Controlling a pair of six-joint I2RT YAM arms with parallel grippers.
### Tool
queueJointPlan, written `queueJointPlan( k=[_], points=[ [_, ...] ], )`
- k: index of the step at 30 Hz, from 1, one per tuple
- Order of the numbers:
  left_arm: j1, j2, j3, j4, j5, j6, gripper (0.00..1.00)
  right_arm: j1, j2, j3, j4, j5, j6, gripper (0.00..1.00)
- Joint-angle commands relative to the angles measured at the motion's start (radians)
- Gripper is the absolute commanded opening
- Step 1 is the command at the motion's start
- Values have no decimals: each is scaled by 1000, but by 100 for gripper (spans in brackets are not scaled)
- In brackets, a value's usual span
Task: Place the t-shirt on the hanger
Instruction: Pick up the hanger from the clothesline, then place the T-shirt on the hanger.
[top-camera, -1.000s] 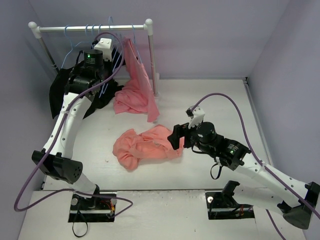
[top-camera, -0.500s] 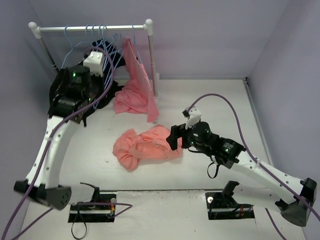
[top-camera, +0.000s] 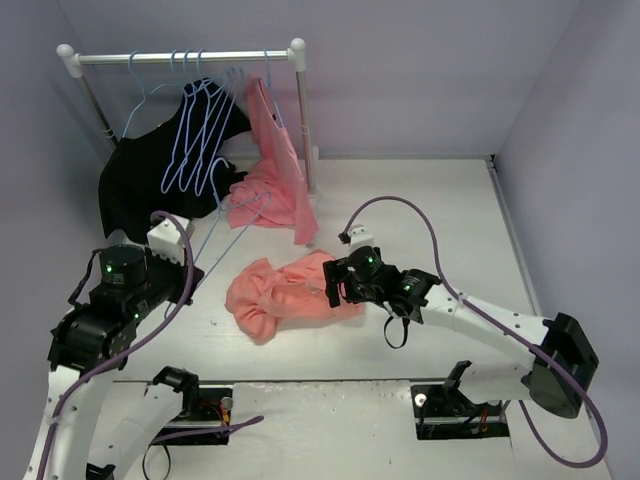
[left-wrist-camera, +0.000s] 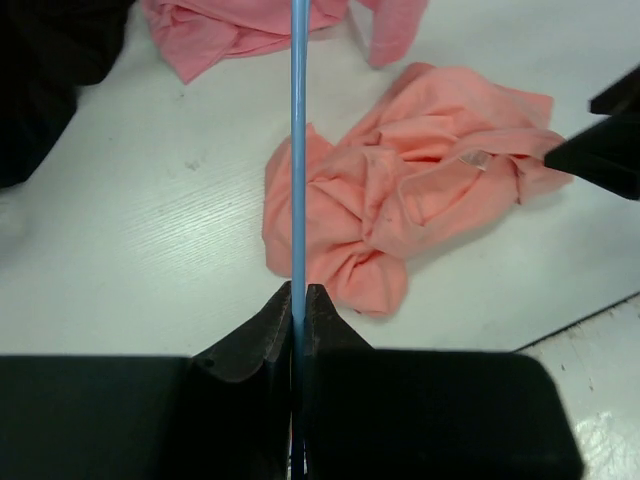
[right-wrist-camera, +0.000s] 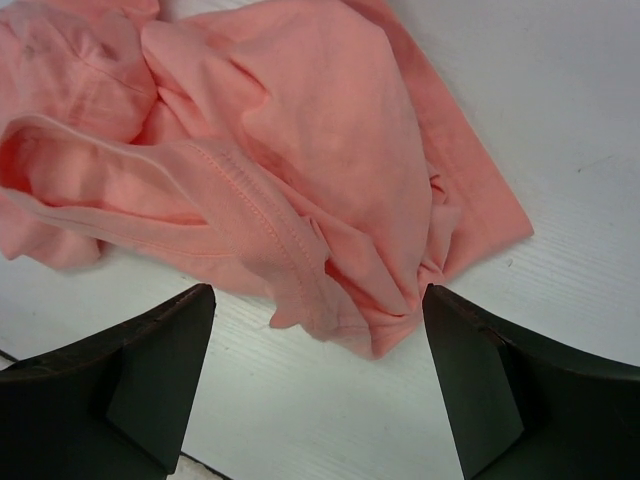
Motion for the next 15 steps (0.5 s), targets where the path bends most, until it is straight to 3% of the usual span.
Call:
queueJointPlan(
  k=[1, 8, 15],
  points=[
    [-16, -22, 18, -13, 126, 45, 0, 5, 68, 6, 75, -3, 4, 81],
    [-43, -16, 36, -57, 221, 60, 0, -34, 156, 24, 72, -27, -39, 79],
    [-84, 17, 33, -54, 290, 65, 0, -167, 182, 93, 47, 5, -119, 79]
  ],
)
